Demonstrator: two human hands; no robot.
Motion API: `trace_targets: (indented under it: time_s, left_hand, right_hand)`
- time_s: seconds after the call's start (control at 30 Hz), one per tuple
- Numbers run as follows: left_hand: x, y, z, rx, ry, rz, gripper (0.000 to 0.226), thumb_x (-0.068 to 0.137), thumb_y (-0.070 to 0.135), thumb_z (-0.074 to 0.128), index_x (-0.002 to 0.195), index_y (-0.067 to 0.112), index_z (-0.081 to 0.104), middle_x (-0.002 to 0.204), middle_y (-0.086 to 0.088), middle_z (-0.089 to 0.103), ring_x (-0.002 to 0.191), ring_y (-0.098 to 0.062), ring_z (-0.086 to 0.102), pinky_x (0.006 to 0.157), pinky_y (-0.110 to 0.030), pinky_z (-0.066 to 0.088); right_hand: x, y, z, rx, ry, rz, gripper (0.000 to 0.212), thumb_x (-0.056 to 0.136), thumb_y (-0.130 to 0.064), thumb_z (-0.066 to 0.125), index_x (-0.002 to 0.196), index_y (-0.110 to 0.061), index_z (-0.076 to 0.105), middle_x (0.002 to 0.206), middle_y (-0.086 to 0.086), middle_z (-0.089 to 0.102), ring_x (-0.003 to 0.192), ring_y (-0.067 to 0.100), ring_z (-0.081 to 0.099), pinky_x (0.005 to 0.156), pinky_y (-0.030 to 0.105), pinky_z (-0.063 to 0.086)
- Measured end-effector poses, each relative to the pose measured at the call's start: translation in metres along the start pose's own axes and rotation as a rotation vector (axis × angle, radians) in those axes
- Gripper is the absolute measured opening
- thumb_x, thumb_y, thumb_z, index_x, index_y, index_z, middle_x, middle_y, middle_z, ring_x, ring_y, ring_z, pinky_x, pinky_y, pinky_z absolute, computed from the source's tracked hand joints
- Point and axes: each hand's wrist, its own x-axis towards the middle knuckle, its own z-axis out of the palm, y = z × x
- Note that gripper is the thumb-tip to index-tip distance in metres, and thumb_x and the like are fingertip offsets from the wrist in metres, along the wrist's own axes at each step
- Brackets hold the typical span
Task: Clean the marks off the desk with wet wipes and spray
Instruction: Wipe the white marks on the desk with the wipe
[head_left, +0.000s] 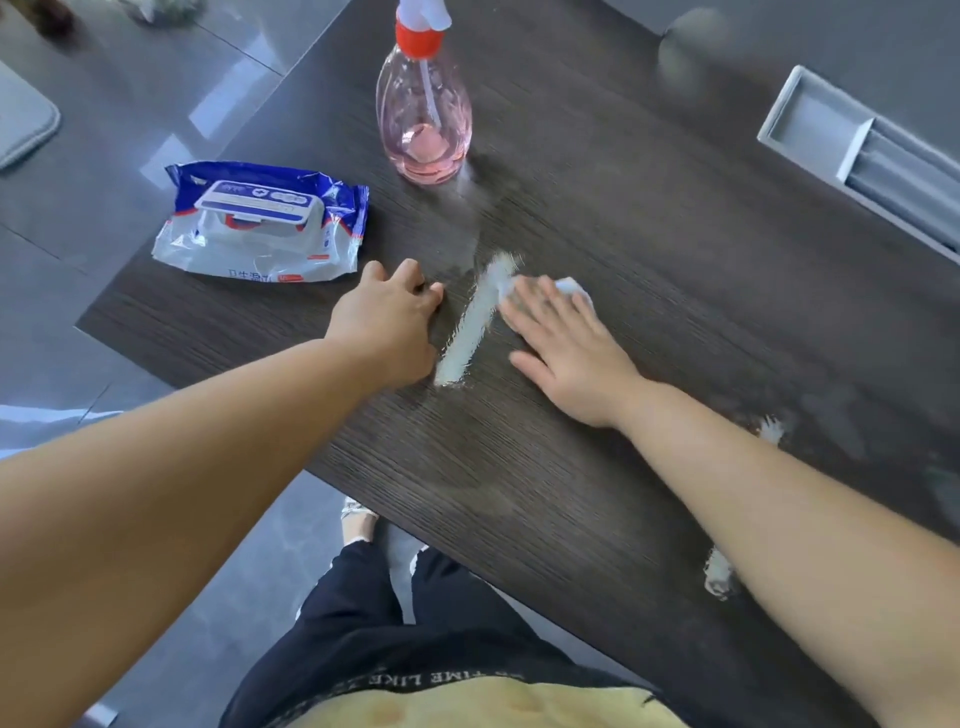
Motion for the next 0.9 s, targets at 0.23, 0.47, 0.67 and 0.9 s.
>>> trace_targets:
  time_s: [0.23,0.47,0.67,0.9]
  left_hand:
    - [-0.002,0.001,0.001,-0.035,-0.009,0.002,0.066,0.088,0.037,0.047,0.146,0.024,0.021,0.140,-0.002,0.026,0.122,-0.032,0.028,0.091,-0.038,0.046]
    - [-0.005,0.001,-0.004,-0.127,-0.046,-0.015,0.062,0.088,0.036,0.046,0.145,0.023,0.026,0.142,-0.003,0.026,0.126,-0.033,0.025,0.084,-0.039,0.042]
    - [-0.008,0.001,-0.005,-0.359,0.005,-0.028,0.053,0.088,0.026,0.045,0.141,0.021,0.035,0.143,-0.008,0.029,0.130,-0.035,0.023,0.101,-0.043,0.034]
    - [-0.047,-0.002,0.037,-0.539,0.248,0.109,0.045,0.084,0.008,0.046,0.127,0.019,0.054,0.132,-0.006,0.047,0.125,-0.029,0.034,0.101,-0.036,0.035]
  right_hand:
    - [0.021,0.036,-0.014,0.105,0.115,0.628,0.059,0.101,-0.043,0.016,0.151,-0.018,-0.004,0.159,0.005,-0.013,0.145,0.026,-0.013,0.117,0.045,-0.005]
    - [-0.039,-0.075,0.049,-0.109,0.054,-0.018,0.061,0.097,-0.043,0.019,0.151,-0.016,0.009,0.159,0.009,0.005,0.146,0.031,0.004,0.116,0.047,0.004]
    - [-0.086,-0.018,0.043,-0.003,0.040,0.393,0.059,0.101,-0.044,0.018,0.150,-0.022,-0.005,0.158,0.000,-0.012,0.145,0.020,-0.012,0.118,0.043,-0.001]
    - [-0.018,-0.118,0.059,0.085,0.209,0.511,0.064,0.097,-0.049,0.017,0.151,-0.015,0.011,0.159,0.007,0.002,0.146,0.030,0.001,0.116,0.047,0.001]
